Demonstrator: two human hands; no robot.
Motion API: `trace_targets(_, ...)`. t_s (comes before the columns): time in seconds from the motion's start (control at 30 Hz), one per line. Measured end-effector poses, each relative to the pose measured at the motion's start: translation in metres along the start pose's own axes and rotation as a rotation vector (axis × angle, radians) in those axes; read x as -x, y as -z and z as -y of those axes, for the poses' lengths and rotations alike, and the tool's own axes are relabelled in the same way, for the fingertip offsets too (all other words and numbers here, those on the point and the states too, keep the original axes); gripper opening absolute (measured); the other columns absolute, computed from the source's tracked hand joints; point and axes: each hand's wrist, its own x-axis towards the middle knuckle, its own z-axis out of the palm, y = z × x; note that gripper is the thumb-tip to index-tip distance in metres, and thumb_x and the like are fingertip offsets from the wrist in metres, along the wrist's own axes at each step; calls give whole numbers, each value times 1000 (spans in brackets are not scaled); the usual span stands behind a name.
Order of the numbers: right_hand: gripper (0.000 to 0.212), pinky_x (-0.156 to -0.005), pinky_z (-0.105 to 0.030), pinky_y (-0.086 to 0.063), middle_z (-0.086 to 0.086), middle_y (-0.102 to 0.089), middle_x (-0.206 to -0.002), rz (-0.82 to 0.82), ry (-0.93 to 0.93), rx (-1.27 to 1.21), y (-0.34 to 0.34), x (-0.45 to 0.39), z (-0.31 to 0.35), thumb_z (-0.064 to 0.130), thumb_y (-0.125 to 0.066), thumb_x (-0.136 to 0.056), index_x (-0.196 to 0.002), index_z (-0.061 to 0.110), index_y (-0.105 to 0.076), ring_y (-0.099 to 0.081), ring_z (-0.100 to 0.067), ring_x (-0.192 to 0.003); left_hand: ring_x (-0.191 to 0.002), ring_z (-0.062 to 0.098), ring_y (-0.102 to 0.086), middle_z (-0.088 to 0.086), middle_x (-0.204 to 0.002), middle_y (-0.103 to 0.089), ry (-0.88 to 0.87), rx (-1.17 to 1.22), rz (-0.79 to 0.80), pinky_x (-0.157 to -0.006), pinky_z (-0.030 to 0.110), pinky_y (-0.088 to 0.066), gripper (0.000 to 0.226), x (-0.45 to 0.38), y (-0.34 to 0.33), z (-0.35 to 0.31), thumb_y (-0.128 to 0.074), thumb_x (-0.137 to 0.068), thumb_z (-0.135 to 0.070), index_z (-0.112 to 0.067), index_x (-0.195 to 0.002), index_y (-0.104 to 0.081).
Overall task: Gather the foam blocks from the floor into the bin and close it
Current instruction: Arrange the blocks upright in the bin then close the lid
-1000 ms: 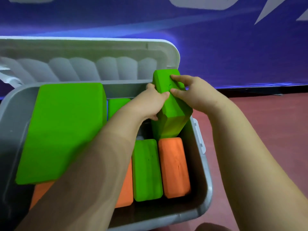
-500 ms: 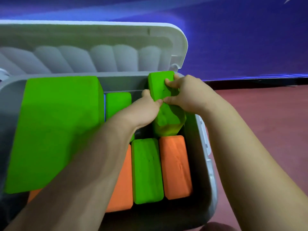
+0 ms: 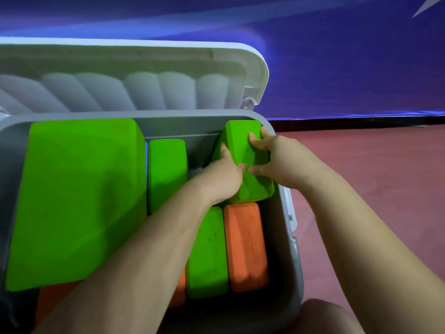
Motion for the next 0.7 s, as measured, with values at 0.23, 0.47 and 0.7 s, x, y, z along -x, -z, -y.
trace_targets(0.23, 76, -114, -58, -17, 4, -2, -160, 71, -56, 161, -10, -13, 18, 57, -54, -86, -149, 37, -15, -9, -38, -144, -125, 26, -50, 12, -144, -45, 36, 78, 56, -106, 40, -40, 73, -9, 8, 17, -44, -97, -26, -15, -152, 4)
trace_targets(0.47, 74, -110, -64, 7, 1, -14, -159, 6, 18, 389, -18, -24, 11, 66, -43, -85, -148, 36, -18, 6, -28, -147, -121, 29, -53, 15, -141, -48, 72, 85, 57, -104, 43, -42, 73, -15, 1, 21, -41, -98, -25, -15, -151, 8)
trace_targets(0.7, 73, -111, -62, 6, 1, -14, -159, -23, -4, 378, -38, -29, 11, 64, -43, -86, -148, 35, -19, 16, -31, -145, -111, 32, -59, 20, -134, -53, 81, 5, -3, -97, 42, -46, 70, -14, -9, 26, -36, -101, -27, -14, -150, 13)
